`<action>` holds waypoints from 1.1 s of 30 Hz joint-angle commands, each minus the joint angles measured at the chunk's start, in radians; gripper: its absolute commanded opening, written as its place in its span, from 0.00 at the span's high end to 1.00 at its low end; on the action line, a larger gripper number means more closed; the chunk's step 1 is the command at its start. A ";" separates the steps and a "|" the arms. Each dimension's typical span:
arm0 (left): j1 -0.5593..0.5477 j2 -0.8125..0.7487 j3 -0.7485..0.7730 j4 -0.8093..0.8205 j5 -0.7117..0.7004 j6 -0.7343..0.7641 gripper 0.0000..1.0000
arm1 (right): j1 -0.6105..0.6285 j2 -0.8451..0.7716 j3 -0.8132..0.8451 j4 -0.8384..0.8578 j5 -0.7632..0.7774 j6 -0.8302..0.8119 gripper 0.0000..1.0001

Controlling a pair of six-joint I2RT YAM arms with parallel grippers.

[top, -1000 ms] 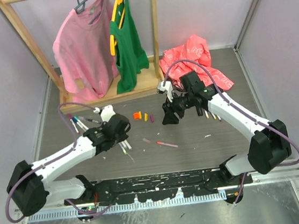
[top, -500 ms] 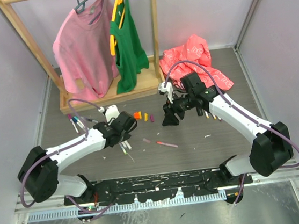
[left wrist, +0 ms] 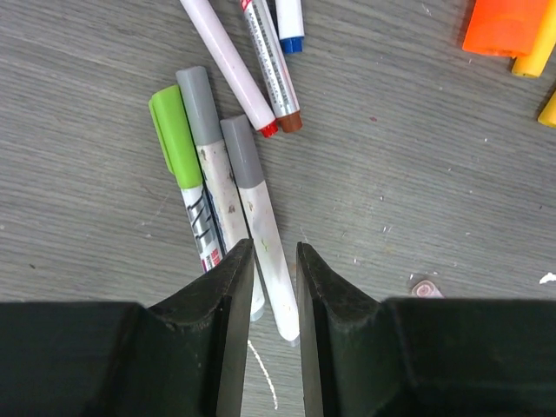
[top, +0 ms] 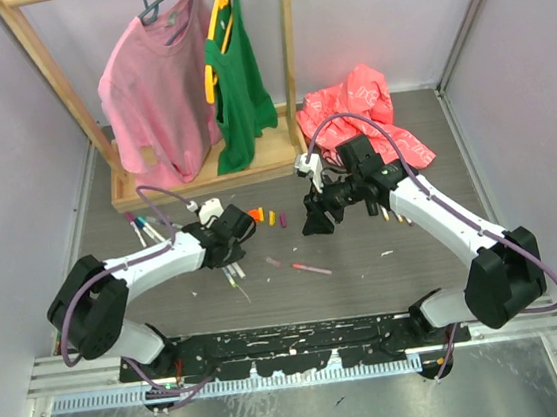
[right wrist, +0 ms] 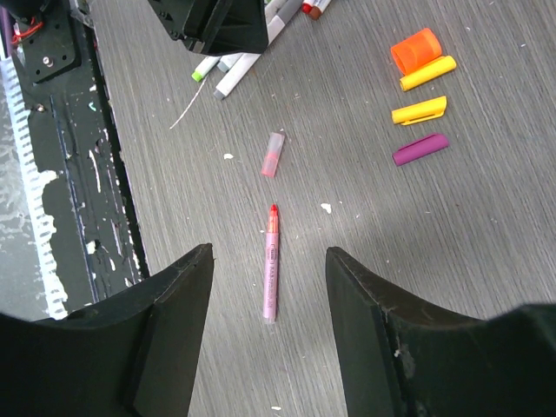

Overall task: Open the pen caps
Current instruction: Pick up the pen from the center of the board.

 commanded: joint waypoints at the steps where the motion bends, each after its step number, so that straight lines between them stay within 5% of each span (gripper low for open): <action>1: 0.024 0.018 0.023 0.054 0.046 -0.012 0.73 | 0.001 -0.018 0.006 0.027 -0.028 -0.011 0.40; 26: 0.044 0.090 0.050 -0.049 0.136 -0.059 0.71 | 0.001 -0.030 0.011 0.018 -0.036 -0.014 0.40; 33: 0.044 0.074 0.065 -0.097 0.119 -0.057 0.82 | 0.002 -0.037 0.010 0.017 -0.038 -0.014 0.40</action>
